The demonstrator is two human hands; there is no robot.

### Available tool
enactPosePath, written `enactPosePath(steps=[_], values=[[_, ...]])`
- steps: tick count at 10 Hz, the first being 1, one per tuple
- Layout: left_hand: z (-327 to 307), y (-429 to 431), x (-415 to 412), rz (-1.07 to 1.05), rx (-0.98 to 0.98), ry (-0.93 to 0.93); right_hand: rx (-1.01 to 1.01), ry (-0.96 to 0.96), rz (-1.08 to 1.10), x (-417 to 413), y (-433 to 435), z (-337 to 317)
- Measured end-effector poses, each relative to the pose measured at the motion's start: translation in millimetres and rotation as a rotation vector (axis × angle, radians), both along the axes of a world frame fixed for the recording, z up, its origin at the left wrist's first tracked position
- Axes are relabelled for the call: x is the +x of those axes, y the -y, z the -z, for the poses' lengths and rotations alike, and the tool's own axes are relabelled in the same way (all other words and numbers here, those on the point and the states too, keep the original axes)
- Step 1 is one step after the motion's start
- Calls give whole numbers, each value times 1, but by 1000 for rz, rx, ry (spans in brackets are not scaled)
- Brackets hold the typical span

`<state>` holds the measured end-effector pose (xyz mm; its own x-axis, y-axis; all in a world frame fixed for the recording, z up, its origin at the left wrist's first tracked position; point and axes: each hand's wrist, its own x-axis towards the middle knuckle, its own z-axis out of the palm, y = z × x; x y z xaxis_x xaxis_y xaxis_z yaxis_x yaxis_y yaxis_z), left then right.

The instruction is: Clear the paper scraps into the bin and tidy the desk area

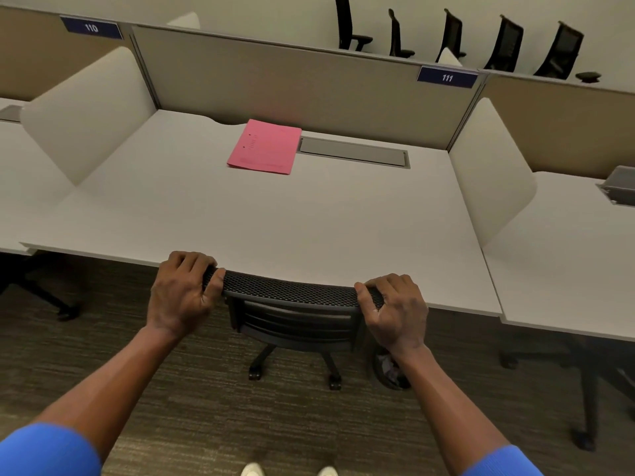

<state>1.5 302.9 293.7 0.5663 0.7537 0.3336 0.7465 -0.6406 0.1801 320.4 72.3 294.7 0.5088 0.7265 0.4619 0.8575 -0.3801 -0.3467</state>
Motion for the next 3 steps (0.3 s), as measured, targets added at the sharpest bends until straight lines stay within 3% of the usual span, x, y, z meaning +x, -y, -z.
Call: enactPosePath(steps=[1, 3], values=[[-4, -1, -2, -2, 84, -126, -105, 5, 14, 1, 4, -7], [-43, -15, 7, 75, 216, -124, -108, 70, -24, 4, -10, -43]])
